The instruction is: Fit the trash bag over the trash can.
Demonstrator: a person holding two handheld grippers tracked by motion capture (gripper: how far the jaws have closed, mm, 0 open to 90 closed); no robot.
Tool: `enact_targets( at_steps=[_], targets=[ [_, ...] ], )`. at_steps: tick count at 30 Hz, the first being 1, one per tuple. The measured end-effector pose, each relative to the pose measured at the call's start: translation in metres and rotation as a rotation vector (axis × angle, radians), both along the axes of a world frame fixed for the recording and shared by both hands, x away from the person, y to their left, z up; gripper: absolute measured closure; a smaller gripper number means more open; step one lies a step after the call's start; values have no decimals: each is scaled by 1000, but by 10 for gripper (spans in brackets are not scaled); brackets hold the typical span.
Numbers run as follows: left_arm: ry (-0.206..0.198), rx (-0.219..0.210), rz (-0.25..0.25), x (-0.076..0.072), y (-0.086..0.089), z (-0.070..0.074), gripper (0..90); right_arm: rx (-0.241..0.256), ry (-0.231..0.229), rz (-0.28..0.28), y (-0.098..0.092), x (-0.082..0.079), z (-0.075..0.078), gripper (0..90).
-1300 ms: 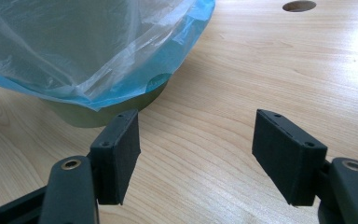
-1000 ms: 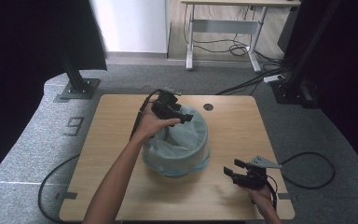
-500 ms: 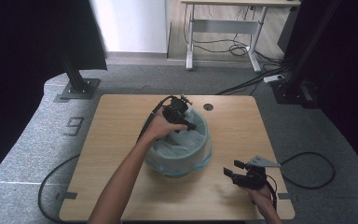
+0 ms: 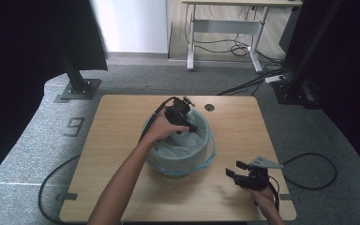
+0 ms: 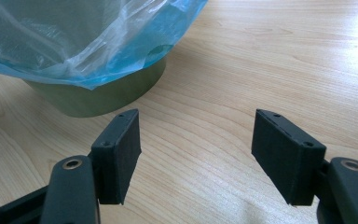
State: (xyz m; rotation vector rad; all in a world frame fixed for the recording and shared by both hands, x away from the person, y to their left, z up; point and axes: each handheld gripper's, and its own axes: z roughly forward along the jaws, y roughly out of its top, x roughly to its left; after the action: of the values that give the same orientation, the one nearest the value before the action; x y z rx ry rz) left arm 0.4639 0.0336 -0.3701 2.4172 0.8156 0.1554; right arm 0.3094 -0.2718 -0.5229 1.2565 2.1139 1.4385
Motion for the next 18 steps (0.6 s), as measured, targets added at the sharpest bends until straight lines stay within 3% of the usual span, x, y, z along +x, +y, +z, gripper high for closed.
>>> enact_targets(
  at_steps=[4,7,13,18],
  targets=[
    [-37,-76,-7,-11,12,17,336,-3,3,1,1,1,-1,320],
    [-52,-103,-28,-20,17,26,336,-19,7,7,2,1,-3,320],
    [-62,-84,-79,-37,17,30,335,-20,7,6,3,0,-2,320],
    [-49,-54,-126,-46,15,27,344,-24,11,8,3,0,-4,320]
  ],
)
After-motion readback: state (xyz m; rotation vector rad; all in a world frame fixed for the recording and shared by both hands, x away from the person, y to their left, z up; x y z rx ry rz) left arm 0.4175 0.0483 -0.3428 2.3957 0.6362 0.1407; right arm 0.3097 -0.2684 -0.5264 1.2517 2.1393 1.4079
